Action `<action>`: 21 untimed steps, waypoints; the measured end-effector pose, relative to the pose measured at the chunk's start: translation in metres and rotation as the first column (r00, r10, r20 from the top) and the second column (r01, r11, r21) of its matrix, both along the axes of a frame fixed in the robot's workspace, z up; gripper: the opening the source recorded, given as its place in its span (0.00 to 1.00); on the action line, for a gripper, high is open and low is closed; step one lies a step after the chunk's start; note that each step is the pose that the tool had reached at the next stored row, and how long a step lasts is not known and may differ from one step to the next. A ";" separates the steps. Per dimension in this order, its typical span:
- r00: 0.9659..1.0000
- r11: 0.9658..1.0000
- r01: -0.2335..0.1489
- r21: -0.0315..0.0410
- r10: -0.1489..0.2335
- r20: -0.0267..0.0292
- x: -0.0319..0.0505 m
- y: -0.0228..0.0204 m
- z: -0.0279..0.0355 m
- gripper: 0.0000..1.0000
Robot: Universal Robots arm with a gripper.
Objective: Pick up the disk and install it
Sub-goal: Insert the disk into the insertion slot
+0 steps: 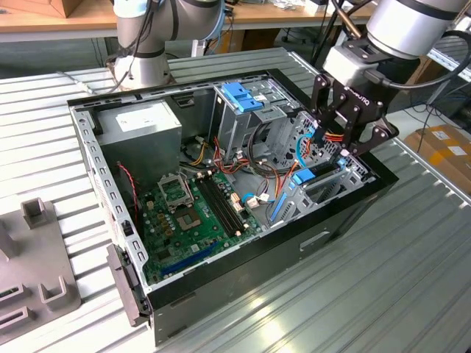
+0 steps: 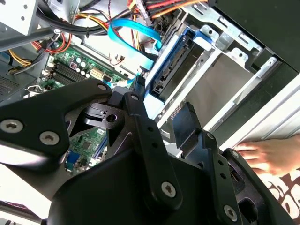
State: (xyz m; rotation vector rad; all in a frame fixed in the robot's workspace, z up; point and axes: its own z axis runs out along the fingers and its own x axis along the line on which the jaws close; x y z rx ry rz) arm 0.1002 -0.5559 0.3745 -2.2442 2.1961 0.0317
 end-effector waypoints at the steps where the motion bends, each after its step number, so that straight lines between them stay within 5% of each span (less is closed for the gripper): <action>1: 1.000 1.000 0.000 0.000 0.000 0.000 0.0011 0.0008 0.0000 0.52; 6: 1.000 1.000 0.000 0.000 0.000 0.000 0.0063 0.0023 -0.0001 0.52; 15: 1.000 1.000 -0.004 0.000 0.004 0.000 0.0192 0.0201 -0.0028 0.52; 21: 1.000 1.000 -0.004 0.000 0.004 0.000 0.0208 0.0189 -0.0044 0.52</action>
